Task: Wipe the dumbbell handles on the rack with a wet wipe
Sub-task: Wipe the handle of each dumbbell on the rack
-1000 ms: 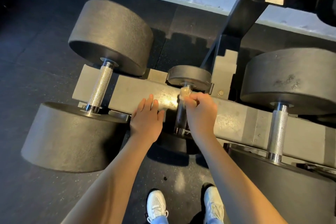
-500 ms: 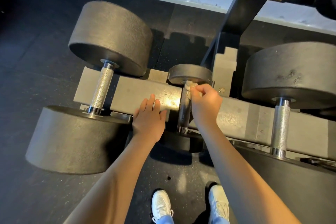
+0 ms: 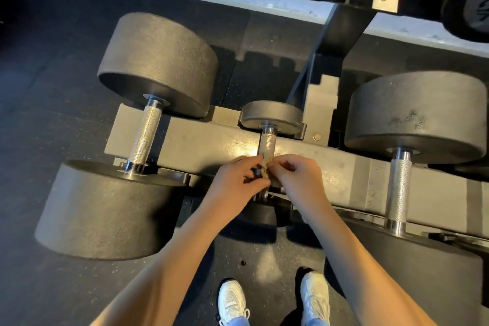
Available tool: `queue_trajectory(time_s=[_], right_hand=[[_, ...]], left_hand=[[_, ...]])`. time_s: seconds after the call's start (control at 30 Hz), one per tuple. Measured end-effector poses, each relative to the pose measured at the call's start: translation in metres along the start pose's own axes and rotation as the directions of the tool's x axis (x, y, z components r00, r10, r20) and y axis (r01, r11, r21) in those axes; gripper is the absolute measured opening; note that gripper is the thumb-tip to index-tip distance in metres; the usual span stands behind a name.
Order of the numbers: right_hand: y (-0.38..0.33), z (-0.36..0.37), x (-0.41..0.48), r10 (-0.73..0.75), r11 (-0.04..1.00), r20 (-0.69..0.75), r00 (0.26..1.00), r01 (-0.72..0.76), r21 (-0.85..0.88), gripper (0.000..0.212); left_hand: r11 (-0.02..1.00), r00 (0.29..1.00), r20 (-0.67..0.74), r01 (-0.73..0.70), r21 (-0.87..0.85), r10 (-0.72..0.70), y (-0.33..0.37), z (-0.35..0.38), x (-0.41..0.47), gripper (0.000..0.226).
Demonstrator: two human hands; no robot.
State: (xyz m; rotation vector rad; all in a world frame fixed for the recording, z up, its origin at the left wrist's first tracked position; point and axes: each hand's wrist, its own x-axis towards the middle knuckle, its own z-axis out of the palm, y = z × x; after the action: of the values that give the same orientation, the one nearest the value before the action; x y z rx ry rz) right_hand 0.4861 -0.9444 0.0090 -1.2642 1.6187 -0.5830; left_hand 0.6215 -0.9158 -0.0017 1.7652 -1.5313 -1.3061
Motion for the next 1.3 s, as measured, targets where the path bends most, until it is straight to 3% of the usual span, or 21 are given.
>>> queue_trajectory(time_s=[0.17,0.27,0.33,0.43,0.53,0.6,0.7,1.0,1.3], right_hand=[[-0.011,-0.011,-0.001,0.010,0.990,0.173,0.985,-0.035,0.139,0.024],[-0.017,-0.020,0.005,-0.138,0.990,0.008,0.990,0.138,-0.022,0.026],[-0.022,-0.026,0.017,-0.212,0.967,-0.079,0.974,0.197,-0.163,0.042],[-0.026,-0.025,0.034,-0.210,0.934,-0.016,0.977,0.196,-0.297,0.053],[-0.022,-0.026,0.038,-0.203,0.935,0.024,0.979,0.201,-0.293,0.053],[-0.018,-0.029,0.038,-0.215,0.933,0.036,0.976,0.216,-0.288,0.055],[-0.015,-0.030,0.038,-0.233,0.926,0.035,0.972,0.233,-0.298,0.056],[-0.013,-0.028,0.041,-0.281,0.910,0.035,0.959,0.278,-0.308,0.056],[-0.013,-0.030,0.039,-0.296,0.891,0.078,0.952,0.305,-0.335,0.056]], left_hand=[[1.000,0.985,-0.173,-0.015,0.022,0.019,0.010,-0.006,0.014,0.027],[0.998,0.943,-0.328,-0.057,0.001,0.055,0.014,-0.009,0.031,0.018],[0.995,0.925,-0.380,-0.057,-0.087,0.020,0.013,-0.008,0.049,0.022],[0.992,0.928,-0.373,-0.029,-0.123,-0.019,0.010,-0.001,0.067,0.019],[0.993,0.941,-0.334,-0.084,-0.083,0.052,0.005,0.008,0.063,0.017],[0.998,0.964,-0.265,-0.006,0.063,0.022,-0.001,0.010,0.049,0.016],[0.990,0.982,-0.161,0.114,0.082,-0.099,-0.011,0.011,0.029,0.014],[0.997,0.938,-0.340,0.071,-0.004,-0.068,0.011,0.012,0.059,0.017],[0.980,0.967,-0.156,0.200,-0.011,-0.199,-0.010,0.010,0.017,0.011]])
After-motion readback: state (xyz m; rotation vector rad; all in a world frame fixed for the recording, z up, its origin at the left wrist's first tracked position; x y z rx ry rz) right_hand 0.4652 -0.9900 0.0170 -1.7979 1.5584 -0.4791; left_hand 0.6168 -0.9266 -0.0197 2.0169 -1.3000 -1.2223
